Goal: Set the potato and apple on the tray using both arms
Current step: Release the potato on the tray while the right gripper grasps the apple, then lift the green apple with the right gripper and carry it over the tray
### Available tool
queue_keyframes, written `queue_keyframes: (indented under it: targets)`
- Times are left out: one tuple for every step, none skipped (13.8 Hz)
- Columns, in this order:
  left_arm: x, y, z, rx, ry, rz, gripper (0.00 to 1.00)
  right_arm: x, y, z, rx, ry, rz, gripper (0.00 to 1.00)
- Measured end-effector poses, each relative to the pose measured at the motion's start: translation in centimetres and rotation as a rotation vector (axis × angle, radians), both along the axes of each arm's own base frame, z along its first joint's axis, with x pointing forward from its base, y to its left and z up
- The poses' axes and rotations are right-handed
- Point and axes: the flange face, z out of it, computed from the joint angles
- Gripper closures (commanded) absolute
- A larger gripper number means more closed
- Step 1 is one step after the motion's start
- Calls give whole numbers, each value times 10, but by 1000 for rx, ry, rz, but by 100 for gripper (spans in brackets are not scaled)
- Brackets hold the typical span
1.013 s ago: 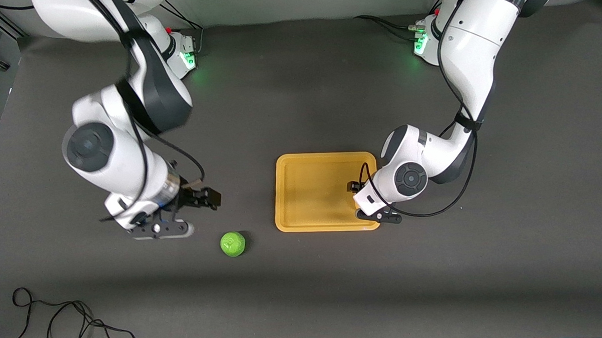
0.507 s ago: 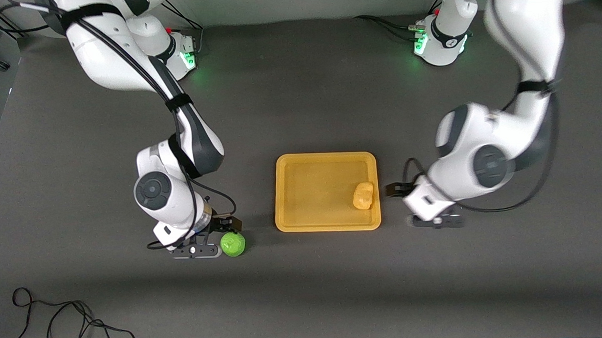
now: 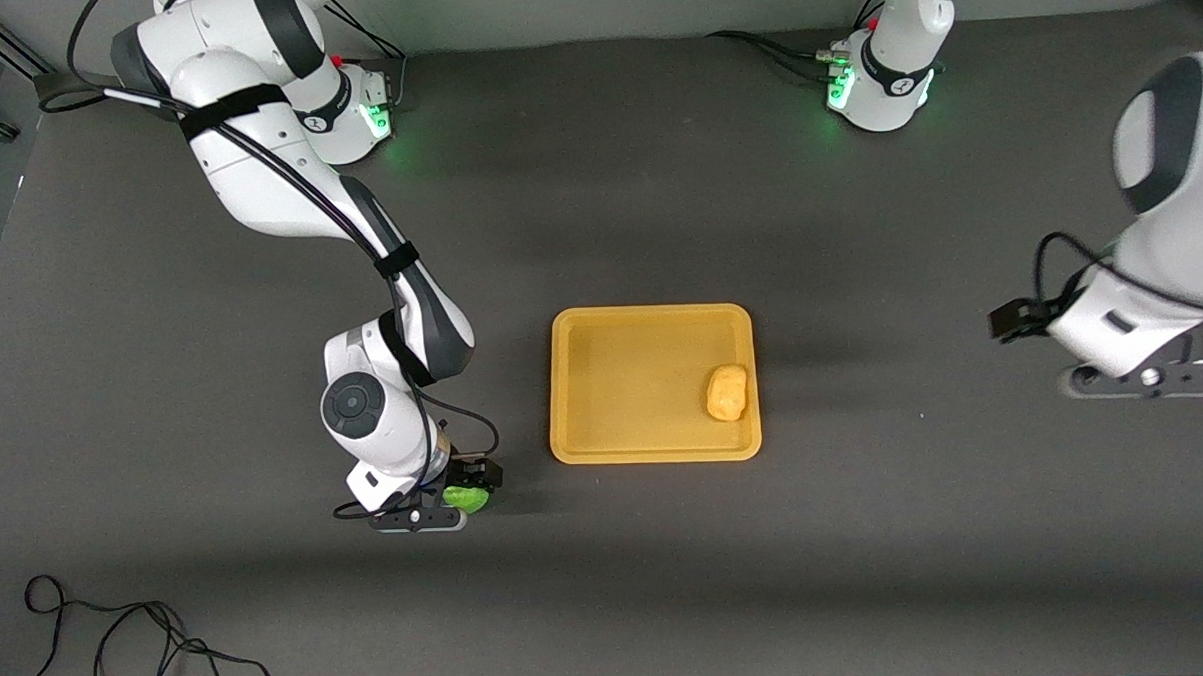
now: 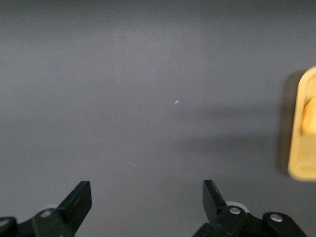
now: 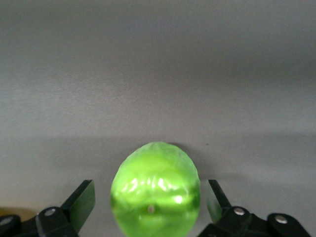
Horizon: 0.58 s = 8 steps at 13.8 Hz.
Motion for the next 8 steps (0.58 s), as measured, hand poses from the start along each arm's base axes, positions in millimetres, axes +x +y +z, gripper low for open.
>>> queue_keyframes:
  targets:
    - [-3, 24, 5, -30, 9, -6, 0, 0, 0, -9, 1, -6, 0, 29]
    - [-5, 45, 7, -61, 11, 0, 0, 0, -1, -17, 1, -9, 0, 39]
    - [-6, 59, 7, -82, 12, 6, 0, 0, -1, -20, 1, -13, -1, 40]
    - [-6, 63, 6, -93, 14, 6, 0, 1, -2, -19, 2, -18, -1, 40]
    - [-6, 59, 5, -107, 15, 4, 0, 4, -2, -15, 2, -23, -3, 40]
    - [-6, 53, 5, -134, 15, 1, 0, 6, -3, -10, 0, -24, -4, 40]
    - [-6, 48, 5, -160, 15, 0, 0, 9, -3, 0, -4, -13, -6, 40]
    - [-6, 47, 5, -171, 16, -3, 0, 11, -3, 16, -9, 3, -7, 40]
